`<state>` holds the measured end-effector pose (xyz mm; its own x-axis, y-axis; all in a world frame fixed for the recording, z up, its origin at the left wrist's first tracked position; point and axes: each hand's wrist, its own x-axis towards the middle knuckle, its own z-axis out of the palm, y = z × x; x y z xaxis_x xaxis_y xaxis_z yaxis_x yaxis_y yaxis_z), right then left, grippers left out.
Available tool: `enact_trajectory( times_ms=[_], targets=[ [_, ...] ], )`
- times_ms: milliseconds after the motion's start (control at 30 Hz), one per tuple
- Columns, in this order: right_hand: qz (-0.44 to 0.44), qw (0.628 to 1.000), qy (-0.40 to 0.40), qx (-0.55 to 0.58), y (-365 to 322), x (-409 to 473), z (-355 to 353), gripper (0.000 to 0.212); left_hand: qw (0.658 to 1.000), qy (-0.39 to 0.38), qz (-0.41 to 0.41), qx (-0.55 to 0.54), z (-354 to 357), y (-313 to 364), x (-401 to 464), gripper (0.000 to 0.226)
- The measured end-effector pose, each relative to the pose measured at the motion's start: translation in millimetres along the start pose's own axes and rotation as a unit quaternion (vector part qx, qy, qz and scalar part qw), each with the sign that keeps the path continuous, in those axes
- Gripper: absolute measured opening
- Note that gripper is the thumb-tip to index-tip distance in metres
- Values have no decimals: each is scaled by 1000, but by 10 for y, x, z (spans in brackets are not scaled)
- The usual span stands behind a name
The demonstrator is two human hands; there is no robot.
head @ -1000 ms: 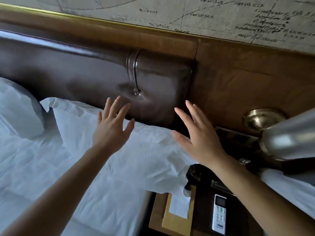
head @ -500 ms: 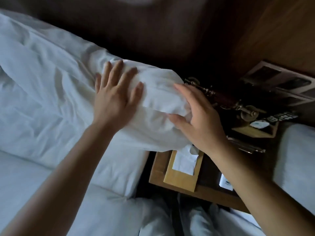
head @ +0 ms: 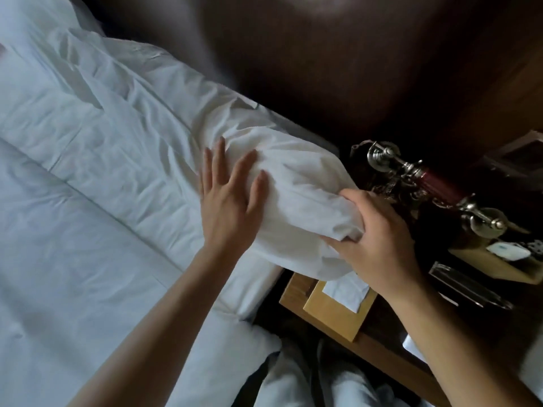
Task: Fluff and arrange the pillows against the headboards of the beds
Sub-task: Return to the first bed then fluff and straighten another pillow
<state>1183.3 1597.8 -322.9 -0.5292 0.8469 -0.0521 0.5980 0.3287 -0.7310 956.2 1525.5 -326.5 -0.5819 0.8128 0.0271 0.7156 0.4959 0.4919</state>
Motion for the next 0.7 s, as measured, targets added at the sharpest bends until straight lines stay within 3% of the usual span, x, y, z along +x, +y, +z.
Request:
enact_trajectory(
  times_ms=[100, 200, 400, 533, 700],
  targets=[
    [-41, 999, -6, 7, -22, -82, -72, 64, 976, 60, -157, -137, -129, 83, -17, 72],
    [-65, 997, -12, 47, -4, -162, -237, 59, 909, 91, -283, -291, -219, 155, 320, 100],
    [-97, 991, 25, 91, 140, -289, -500, 42, 865, 109, -421, -251, -70, -126, 966, 120],
    [-59, 983, 54, 164, 120, -268, -629, 76, 860, 76, -424, -274, 10, -228, 995, 109],
    [-47, 984, 50, 164, -1, -113, -602, 90, 869, 50, -407, -277, 9, -193, 1032, 79]
  ],
)
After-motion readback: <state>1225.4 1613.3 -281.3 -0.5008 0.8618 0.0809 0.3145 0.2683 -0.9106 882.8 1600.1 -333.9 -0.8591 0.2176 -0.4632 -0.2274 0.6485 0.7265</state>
